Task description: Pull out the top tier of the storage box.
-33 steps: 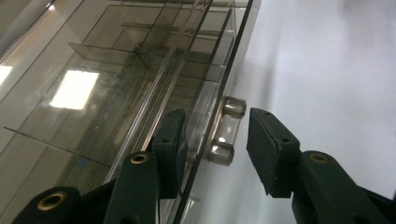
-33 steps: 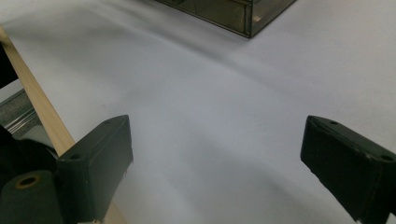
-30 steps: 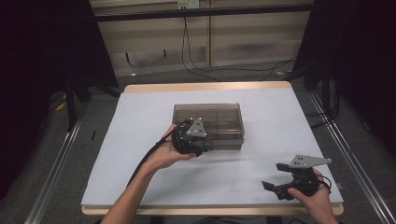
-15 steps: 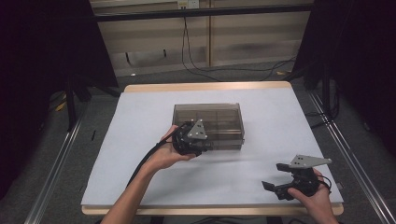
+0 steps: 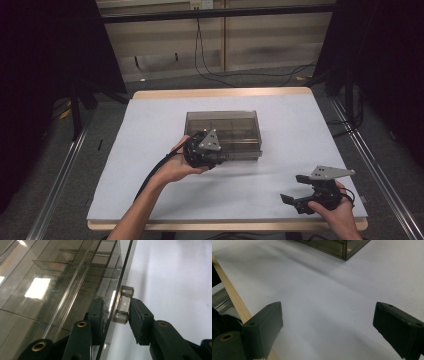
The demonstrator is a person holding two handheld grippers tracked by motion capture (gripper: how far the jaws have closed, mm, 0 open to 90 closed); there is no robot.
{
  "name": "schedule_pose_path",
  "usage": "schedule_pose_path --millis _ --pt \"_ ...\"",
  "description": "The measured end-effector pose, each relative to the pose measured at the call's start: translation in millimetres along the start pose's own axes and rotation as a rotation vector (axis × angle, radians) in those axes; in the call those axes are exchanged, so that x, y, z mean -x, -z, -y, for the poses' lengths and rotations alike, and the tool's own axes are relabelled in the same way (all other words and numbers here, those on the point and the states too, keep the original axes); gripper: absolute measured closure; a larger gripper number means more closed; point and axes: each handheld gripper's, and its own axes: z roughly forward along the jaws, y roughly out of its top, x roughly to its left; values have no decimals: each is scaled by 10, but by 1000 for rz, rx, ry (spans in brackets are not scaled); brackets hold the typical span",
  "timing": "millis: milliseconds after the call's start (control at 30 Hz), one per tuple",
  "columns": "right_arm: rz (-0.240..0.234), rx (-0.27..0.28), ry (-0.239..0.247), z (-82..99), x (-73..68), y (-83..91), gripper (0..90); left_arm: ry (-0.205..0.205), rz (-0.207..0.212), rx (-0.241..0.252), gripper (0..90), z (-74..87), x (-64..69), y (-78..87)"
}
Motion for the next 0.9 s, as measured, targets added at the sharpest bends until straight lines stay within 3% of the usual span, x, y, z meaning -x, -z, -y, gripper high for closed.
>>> schedule_pose_path --millis 267,733,900 --pt "-2 -1 2 -1 0 -2 92 16 23 8 664 3 22 17" --pt "0 -1 2 0 1 -2 92 -18 46 -19 689 -26 90 34" --pt "1 0 2 0 3 -2 93 -48 62 -42 696 -33 108 51"
